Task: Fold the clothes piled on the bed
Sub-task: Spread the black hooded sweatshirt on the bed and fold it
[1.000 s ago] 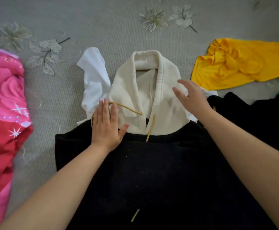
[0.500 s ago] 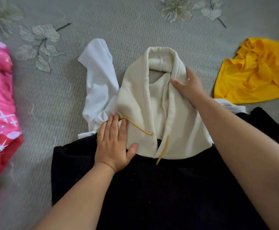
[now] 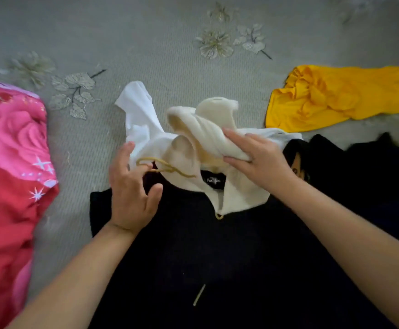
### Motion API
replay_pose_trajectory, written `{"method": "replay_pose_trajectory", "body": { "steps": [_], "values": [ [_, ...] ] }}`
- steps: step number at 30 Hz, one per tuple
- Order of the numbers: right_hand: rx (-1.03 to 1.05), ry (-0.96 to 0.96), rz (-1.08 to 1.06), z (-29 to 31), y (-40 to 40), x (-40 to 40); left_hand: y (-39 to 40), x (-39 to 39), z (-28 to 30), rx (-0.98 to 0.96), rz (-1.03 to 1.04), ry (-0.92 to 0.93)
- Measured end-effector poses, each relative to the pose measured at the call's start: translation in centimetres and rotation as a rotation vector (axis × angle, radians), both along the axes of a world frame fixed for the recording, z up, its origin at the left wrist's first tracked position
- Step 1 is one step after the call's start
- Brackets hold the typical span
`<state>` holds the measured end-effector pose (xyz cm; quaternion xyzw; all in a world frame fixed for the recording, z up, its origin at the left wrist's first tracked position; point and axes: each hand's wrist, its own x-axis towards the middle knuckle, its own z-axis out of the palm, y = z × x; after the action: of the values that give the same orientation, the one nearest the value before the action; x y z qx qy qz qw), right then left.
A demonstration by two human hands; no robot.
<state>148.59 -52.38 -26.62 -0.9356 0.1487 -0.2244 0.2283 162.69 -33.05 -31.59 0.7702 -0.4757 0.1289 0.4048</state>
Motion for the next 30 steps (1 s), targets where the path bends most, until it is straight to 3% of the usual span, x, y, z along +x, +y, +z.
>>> {"method": "replay_pose_trajectory", "body": {
  "steps": [4, 9, 12, 16, 20, 22, 26, 30],
  "values": [
    [-0.165, -0.104, 0.135, 0.5, 6.0, -6.7, 3.4, -2.4, 5.1, -0.086, -0.036, -0.043],
    [-0.321, -0.123, 0.323, 0.1, 12.4, -14.3, 6.2, -6.1, 6.6, 0.102, -0.177, -0.065],
    [-0.386, 0.047, 0.389, -2.1, 13.5, -18.8, 7.9, -9.8, 4.7, 0.396, -0.308, -0.098],
    [-0.445, 0.501, 0.363, -5.4, 13.8, -23.8, 11.0, -15.7, 1.6, 1.113, -0.418, 0.042],
    [-0.307, 0.713, 0.258, -6.3, 15.4, -25.8, 14.5, -20.9, -2.0, 1.458, -0.441, 0.048],
    [-0.202, 0.772, 0.145, -6.3, 17.4, -25.5, 15.4, -22.1, -2.7, 1.496, -0.341, 0.055],
    [0.142, 1.072, 0.036, -8.5, 21.7, -25.7, 16.2, -23.8, -3.1, 1.487, -0.220, 0.095],
    [0.167, 0.869, -0.044, -8.8, 22.8, -27.5, 19.7, -25.1, -3.1, 1.219, -0.090, 0.171]
  ]
}}
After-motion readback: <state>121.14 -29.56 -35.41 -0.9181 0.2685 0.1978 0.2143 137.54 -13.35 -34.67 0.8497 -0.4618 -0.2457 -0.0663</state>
